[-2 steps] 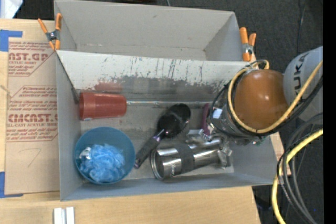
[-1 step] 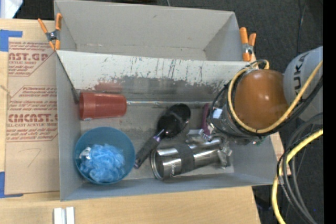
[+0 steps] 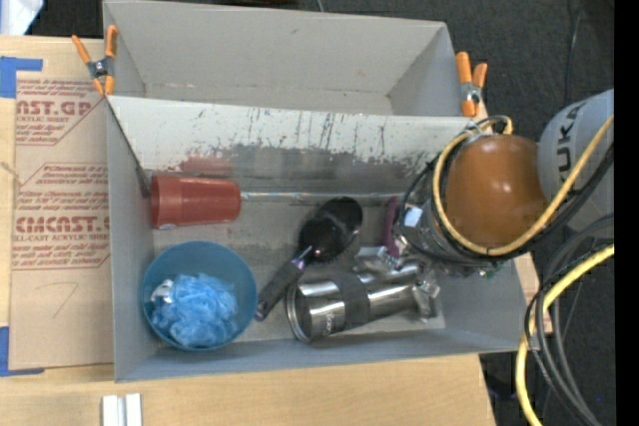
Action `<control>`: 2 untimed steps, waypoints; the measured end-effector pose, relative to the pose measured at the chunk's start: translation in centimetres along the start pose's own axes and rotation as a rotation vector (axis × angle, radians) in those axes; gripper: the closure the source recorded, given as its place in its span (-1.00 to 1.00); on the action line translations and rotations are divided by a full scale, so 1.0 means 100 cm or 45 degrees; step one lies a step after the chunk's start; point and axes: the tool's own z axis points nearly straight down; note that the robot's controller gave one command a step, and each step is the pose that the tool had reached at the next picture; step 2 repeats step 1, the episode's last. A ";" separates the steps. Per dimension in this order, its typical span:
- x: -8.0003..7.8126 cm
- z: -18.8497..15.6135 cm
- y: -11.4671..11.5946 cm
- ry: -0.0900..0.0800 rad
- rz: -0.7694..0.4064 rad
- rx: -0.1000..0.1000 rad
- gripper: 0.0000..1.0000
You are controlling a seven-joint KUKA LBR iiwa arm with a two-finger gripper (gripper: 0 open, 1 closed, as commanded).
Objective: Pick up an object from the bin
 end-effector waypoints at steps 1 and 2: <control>0.004 -0.007 0.001 -0.006 -0.017 0.003 1.00; 0.004 -0.007 0.001 -0.006 -0.017 0.003 1.00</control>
Offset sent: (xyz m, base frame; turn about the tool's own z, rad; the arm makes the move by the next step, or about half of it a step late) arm 0.0012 -0.0023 -0.0089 0.0023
